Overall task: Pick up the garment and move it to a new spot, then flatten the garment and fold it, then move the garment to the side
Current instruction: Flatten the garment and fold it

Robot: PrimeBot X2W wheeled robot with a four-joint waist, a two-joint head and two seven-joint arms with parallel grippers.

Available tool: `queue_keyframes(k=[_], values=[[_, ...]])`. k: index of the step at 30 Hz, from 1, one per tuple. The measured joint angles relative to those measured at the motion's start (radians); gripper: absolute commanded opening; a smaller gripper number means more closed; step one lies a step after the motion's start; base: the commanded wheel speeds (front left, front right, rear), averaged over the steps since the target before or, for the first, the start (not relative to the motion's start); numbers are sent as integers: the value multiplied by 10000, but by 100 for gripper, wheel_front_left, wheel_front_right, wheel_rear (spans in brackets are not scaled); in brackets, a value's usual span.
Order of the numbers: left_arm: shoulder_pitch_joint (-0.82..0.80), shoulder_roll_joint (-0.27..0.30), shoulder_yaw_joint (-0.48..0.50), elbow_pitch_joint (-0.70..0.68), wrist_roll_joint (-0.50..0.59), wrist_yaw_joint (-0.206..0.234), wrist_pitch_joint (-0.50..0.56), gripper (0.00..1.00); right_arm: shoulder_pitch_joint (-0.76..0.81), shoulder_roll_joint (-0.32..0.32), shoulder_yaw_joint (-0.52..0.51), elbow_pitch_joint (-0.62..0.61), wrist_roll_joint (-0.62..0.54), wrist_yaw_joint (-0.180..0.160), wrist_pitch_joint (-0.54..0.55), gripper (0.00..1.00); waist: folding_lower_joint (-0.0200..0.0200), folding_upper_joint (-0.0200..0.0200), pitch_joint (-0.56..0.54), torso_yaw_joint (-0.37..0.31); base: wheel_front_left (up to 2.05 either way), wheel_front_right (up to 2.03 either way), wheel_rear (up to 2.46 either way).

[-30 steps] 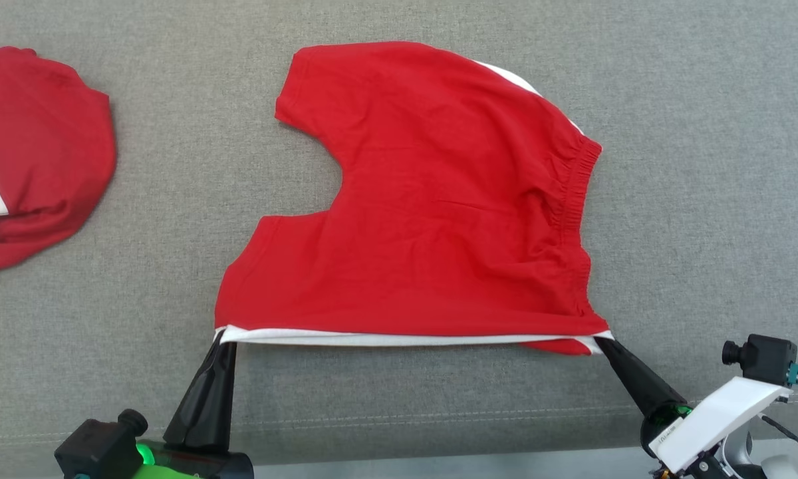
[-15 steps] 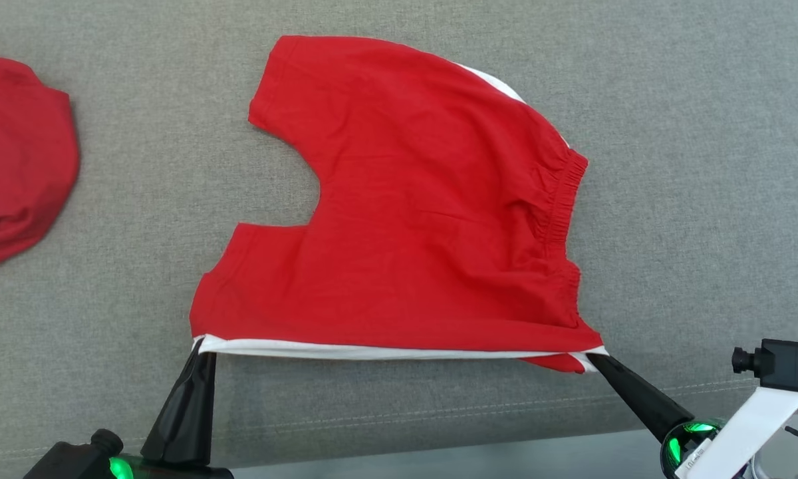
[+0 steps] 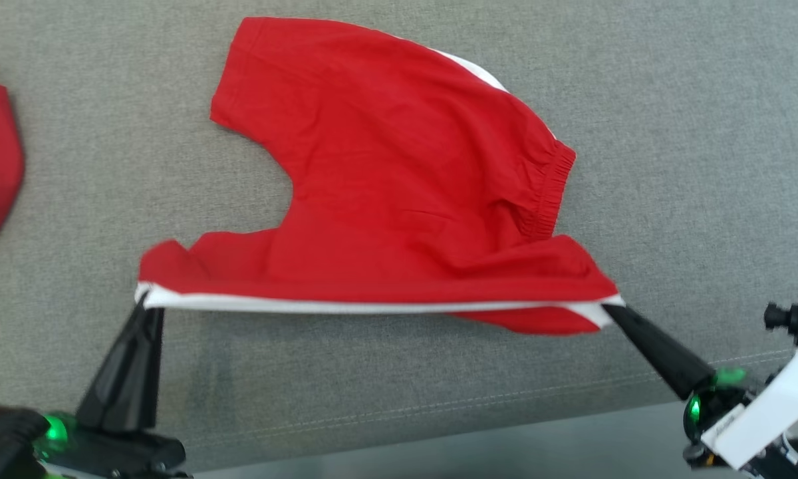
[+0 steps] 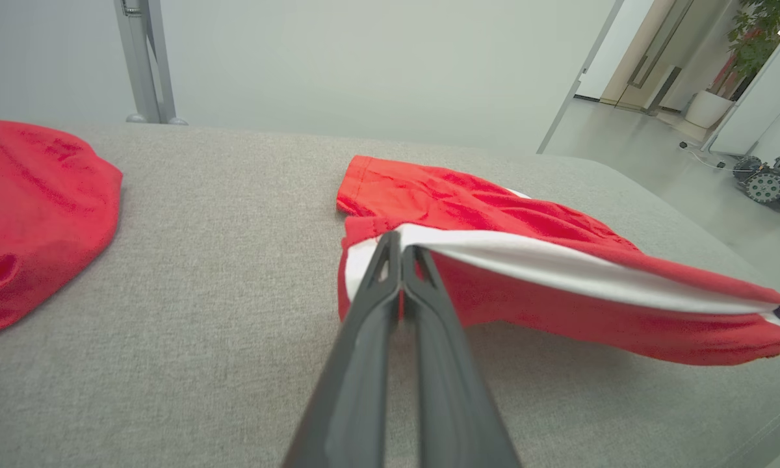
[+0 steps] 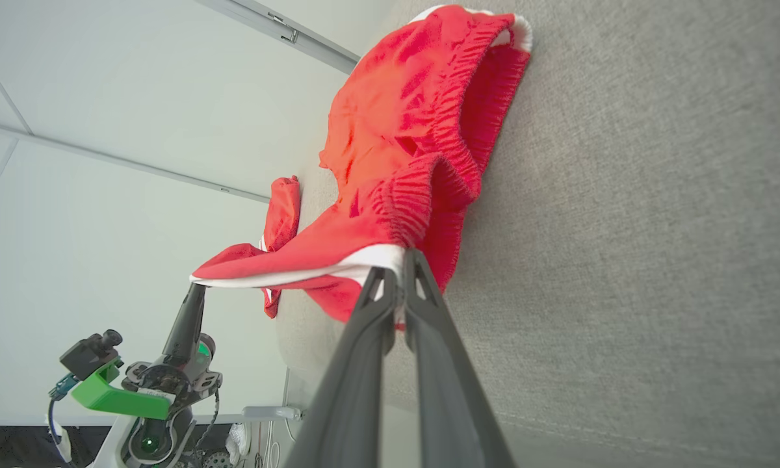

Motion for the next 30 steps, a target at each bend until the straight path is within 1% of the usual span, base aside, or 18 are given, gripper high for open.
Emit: queue_keyframes(k=[2,6,7,10,11,13,17,20,23,27,30], values=[[-415,150,153,-288,-2,-8,140,0,-464,35,-48,-31,8,0,-27,0,0,0,81,-76,0,0,0],[-1303,717,355,-466,176,-123,711,0,-1276,270,0,0,219,-2,-17,0,0,0,261,-263,0,0,0],[-1789,955,353,-485,178,-247,1078,0,-1546,316,77,136,326,-4,38,0,0,0,377,-356,0,0,0],[-2731,1308,320,-420,142,-466,1764,0,-1912,441,199,412,512,-6,134,0,0,0,582,-479,0,0,0],[-2731,1308,320,-420,142,-466,1764,0,-1912,441,199,412,512,-6,134,0,0,0,582,-479,0,0,0],[-3362,1457,311,-357,4,-566,2228,0,-2221,518,247,581,573,-6,221,0,0,0,725,-561,0,0,0],[-4599,1885,309,-75,-299,-719,3216,0,-2987,872,322,805,970,-15,311,0,0,0,1021,-767,0,0,0],[-5549,2234,318,234,-309,-828,3923,0,-3559,1070,495,936,1189,-17,497,0,0,0,1220,-978,0,0,0],[-6455,2376,247,535,-499,-982,4546,0,-4065,1189,663,1091,1290,-17,665,0,0,0,1411,-1209,0,0,0],[-7577,2374,-138,1035,-857,-1135,5287,0,-4534,1204,654,1373,1290,-17,754,0,0,0,1679,-1467,0,0,0],[-8318,2357,-385,1475,-892,-1214,5776,0,-4862,1300,564,1613,1290,-35,752,0,0,0,1884,-1610,0,0,0]])
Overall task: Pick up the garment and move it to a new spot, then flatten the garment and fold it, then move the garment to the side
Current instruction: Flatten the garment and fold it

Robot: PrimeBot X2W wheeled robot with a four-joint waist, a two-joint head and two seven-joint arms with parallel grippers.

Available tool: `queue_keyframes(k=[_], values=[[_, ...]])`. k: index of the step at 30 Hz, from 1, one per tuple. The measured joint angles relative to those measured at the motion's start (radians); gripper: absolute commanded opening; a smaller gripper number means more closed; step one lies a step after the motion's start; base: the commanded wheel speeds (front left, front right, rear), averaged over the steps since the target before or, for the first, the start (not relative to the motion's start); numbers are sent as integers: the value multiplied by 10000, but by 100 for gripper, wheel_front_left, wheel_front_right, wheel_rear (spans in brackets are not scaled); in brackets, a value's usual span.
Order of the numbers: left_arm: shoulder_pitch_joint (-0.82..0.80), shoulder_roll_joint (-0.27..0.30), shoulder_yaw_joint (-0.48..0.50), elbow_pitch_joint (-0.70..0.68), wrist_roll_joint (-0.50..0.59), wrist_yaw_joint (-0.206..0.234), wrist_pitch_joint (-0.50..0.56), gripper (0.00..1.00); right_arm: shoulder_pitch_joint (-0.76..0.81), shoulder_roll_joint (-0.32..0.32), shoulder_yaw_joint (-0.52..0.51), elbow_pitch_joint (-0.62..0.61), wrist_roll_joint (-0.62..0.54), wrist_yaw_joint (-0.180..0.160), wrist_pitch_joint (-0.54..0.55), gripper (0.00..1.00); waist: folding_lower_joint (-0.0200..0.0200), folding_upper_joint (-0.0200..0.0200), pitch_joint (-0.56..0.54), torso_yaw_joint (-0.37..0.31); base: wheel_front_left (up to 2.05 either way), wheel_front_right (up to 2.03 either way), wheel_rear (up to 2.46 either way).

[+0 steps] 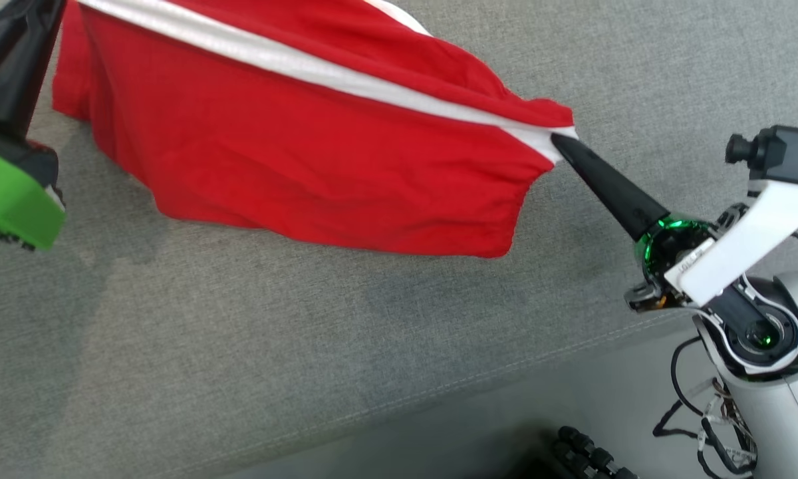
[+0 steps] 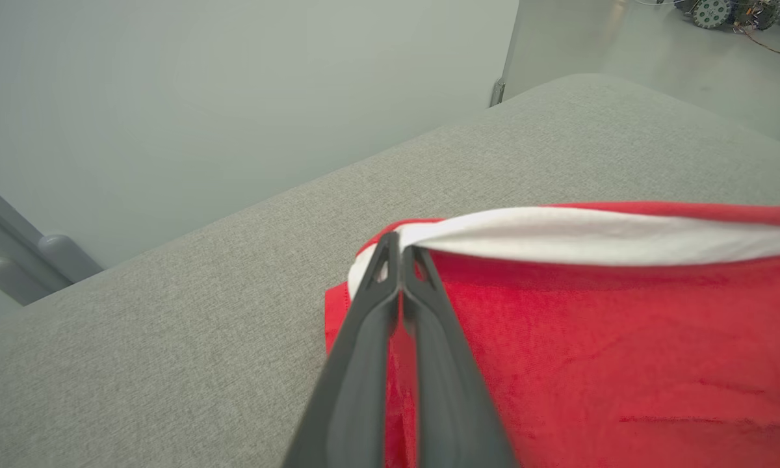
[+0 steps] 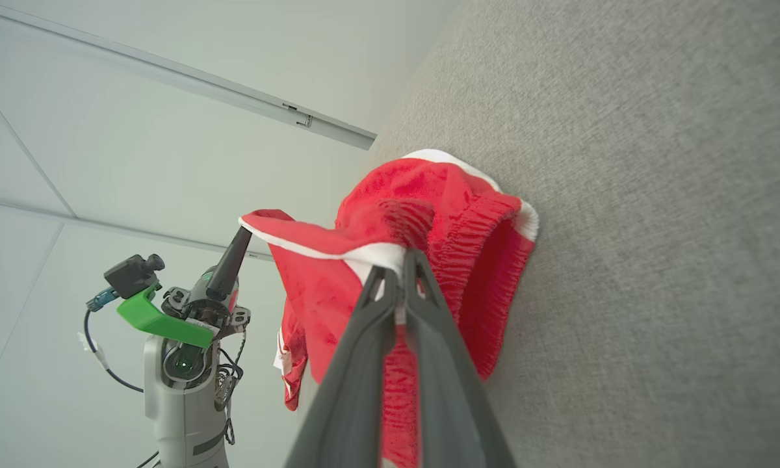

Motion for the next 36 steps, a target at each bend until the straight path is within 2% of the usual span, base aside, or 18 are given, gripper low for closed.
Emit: queue_keyframes(k=[6,19,29,30,31,32,33,34,36], values=[[-1294,-138,-382,811,6,-228,711,0,-711,236,-52,460,-29,-59,-17,0,0,0,403,-204,0,0,0],[-3403,-648,-1206,2483,219,-499,1528,0,-1667,583,297,1110,-293,-59,-25,0,0,0,863,-364,0,0,0],[-3886,-1009,-1776,3703,642,-635,1739,0,-2266,738,209,1653,-702,-56,-384,0,0,0,1107,-411,0,0,0],[-3935,-1045,-1806,3793,662,-667,1737,3,-2313,754,211,1695,-746,-56,-387,0,0,0,1114,-410,0,0,0],[-4003,-1083,-1837,3887,690,-679,1737,15,-2348,771,207,1733,-754,-56,-468,20,0,0,1120,-407,0,0,0],[-4073,-1127,-1856,3965,704,-685,1733,33,-2374,794,199,1776,-757,-56,-497,36,0,0,1123,-404,0,0,0],[-4126,-1172,-1870,4042,708,-706,1720,59,-2400,811,203,1814,-788,-56,-548,51,0,0,1123,-401,0,0,0],[-4160,-1206,-1894,4128,711,-708,1662,100,-2428,817,199,1847,-846,-54,-573,100,0,0,1118,-397,0,0,0],[-4168,-1313,-1939,4364,711,-709,1501,100,-2518,844,194,2004,-909,-42,-671,100,0,0,1082,-384,0,0,0]])
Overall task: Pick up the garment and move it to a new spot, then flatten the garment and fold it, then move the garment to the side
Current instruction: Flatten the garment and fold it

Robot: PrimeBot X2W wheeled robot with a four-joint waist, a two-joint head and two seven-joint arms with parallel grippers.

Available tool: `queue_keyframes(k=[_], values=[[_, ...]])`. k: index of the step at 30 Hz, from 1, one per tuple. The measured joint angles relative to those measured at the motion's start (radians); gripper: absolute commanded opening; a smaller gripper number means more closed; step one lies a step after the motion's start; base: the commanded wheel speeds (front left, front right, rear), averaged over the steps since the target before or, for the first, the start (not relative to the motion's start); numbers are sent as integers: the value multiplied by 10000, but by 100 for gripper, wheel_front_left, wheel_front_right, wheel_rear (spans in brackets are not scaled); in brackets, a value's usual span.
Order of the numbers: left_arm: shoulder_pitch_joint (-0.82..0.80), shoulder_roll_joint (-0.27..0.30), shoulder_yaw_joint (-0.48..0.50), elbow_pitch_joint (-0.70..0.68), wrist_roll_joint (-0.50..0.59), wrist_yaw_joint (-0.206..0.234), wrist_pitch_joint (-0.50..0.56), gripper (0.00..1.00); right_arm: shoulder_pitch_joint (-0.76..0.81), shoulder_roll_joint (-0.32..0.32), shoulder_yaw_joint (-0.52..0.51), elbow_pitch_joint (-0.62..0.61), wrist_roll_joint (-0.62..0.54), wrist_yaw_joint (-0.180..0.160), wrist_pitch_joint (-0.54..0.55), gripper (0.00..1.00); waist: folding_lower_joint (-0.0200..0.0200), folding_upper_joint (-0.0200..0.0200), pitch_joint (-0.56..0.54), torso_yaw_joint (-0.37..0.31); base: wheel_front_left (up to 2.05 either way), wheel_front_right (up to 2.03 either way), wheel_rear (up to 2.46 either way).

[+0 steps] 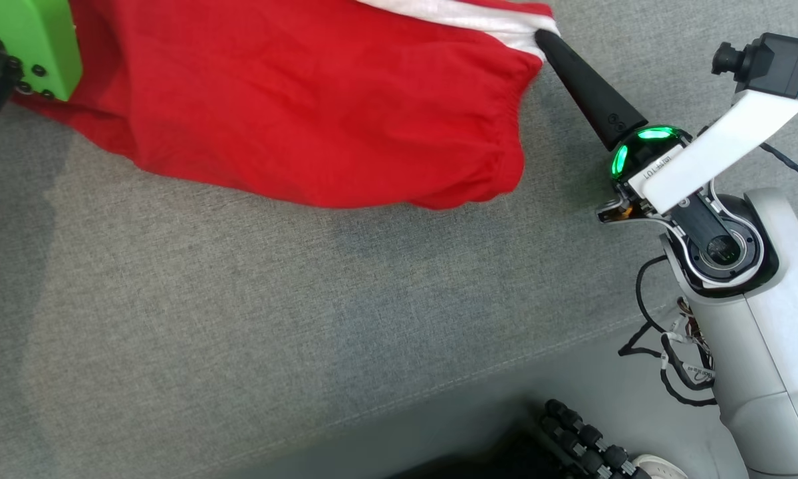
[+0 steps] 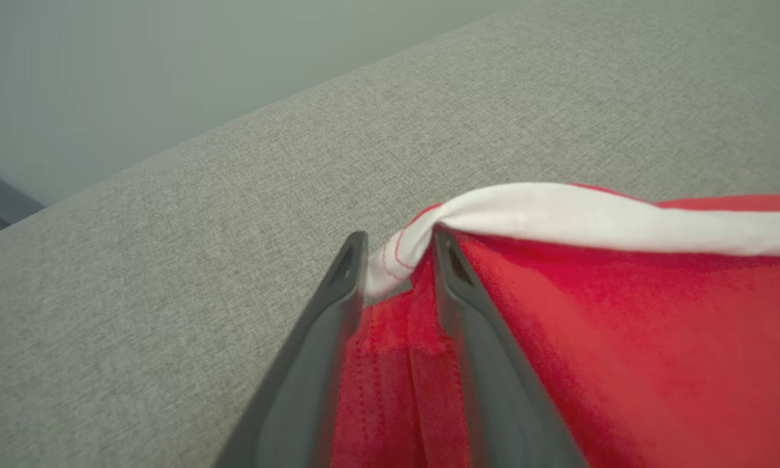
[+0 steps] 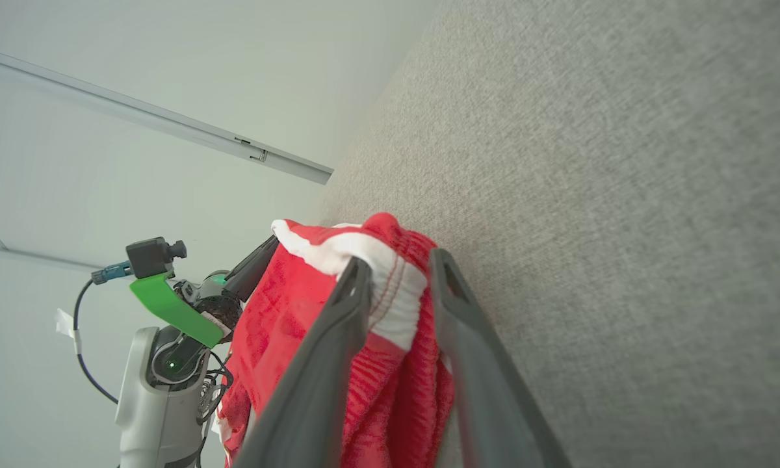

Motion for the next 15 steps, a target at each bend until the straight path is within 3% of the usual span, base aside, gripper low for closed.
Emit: queue_keyframes(k=[9,15], values=[[453,-765,-81,842,-307,-13,-836,100,27,-278,-374,437,-629,2,-800,100,0,0,-640,144,0,0,0],[1263,-828,107,1141,-368,36,-1258,100,395,-828,-1053,284,-1728,13,-1923,100,0,0,-1345,321,0,0,0]])
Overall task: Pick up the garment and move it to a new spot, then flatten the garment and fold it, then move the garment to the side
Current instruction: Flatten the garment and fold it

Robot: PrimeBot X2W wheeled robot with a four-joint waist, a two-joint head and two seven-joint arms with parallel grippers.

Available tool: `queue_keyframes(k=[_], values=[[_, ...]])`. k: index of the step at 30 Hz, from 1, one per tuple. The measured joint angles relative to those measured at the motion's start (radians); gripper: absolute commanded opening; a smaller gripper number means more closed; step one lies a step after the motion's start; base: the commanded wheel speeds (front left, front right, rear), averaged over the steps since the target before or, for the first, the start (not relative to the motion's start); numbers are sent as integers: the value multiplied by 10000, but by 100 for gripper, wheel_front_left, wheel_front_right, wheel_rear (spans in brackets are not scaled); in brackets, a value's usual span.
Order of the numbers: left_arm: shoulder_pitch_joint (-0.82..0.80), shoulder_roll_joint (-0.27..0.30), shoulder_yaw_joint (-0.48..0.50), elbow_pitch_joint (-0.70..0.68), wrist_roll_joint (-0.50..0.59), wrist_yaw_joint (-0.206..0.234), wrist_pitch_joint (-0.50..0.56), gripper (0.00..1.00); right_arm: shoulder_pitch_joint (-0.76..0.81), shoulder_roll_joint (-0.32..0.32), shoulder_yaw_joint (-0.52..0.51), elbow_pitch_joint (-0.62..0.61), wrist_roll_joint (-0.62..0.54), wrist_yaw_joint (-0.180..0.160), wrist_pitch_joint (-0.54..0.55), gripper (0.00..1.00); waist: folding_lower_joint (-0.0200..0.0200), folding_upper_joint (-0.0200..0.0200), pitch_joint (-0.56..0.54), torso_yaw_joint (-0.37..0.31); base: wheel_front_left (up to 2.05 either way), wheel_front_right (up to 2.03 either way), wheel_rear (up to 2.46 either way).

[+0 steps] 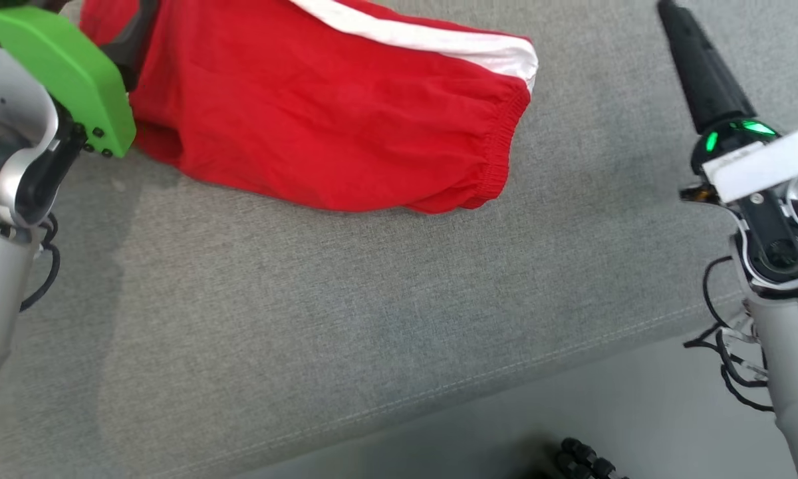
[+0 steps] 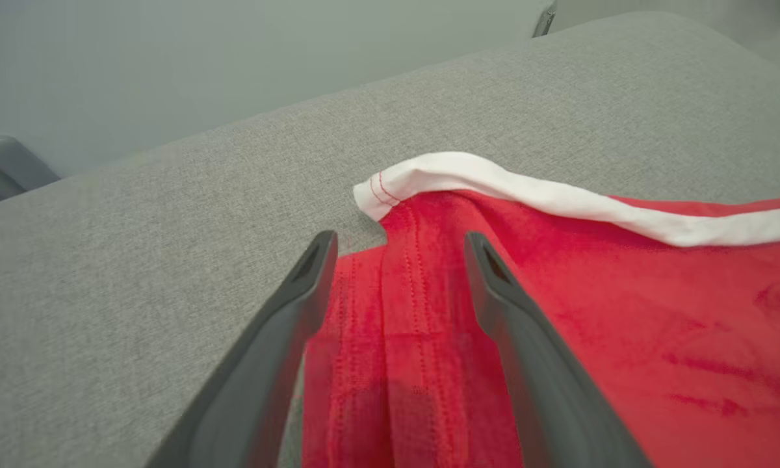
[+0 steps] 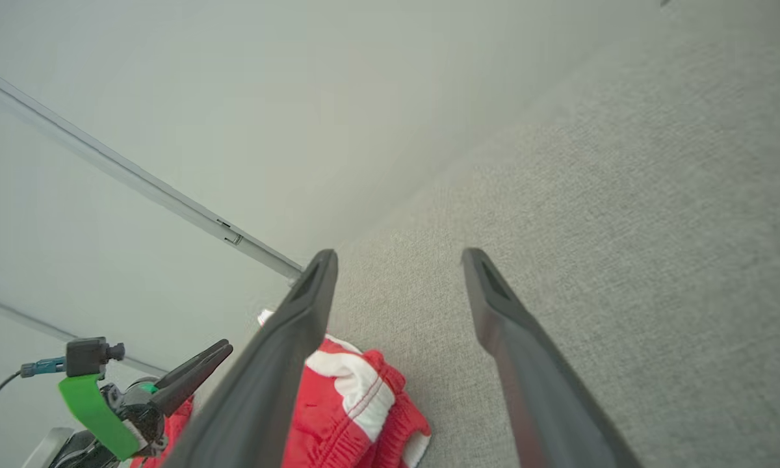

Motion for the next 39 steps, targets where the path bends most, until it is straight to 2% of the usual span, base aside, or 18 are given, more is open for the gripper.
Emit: queue_keyframes(k=[8,13,17,20,23,29,35,39], values=[[1135,-71,1110,-479,-430,715,-1392,100,1306,127,-228,-723,-823,38,-1394,100,0,0,-1058,336,0,0,0],[2506,-485,1716,-1116,-500,1392,-2713,100,2295,12,-236,-830,-2297,10,-2456,100,0,0,-1748,586,0,0,0],[3958,-698,1774,-1336,-301,1858,-3507,100,2943,-523,-236,-792,-4004,-410,-3246,100,0,0,-2302,812,0,0,0],[5314,-1041,1616,-1335,-194,1950,-4017,100,3489,-836,-151,-573,-5177,-805,-3379,100,0,0,-2718,997,0,0,0],[6493,-1342,1365,-1260,-79,1962,-4470,100,4085,-857,-198,-378,-5657,-1256,-3379,100,0,0,-3136,1194,0,0,0],[8180,-1292,1436,-1216,635,2134,-5461,100,5163,-696,-21,6,-6337,-1879,-3379,100,0,0,-3983,1608,0,0,0],[9549,-1292,1647,-1246,861,2159,-5896,100,5864,-314,257,403,-6688,-2017,-3377,100,-1,0,-4801,1938,0,0,0],[9921,-1544,1862,-1632,880,2171,-5977,100,6325,-84,215,518,-6688,-2144,-3379,100,-1,0,-5215,2131,0,0,0]])
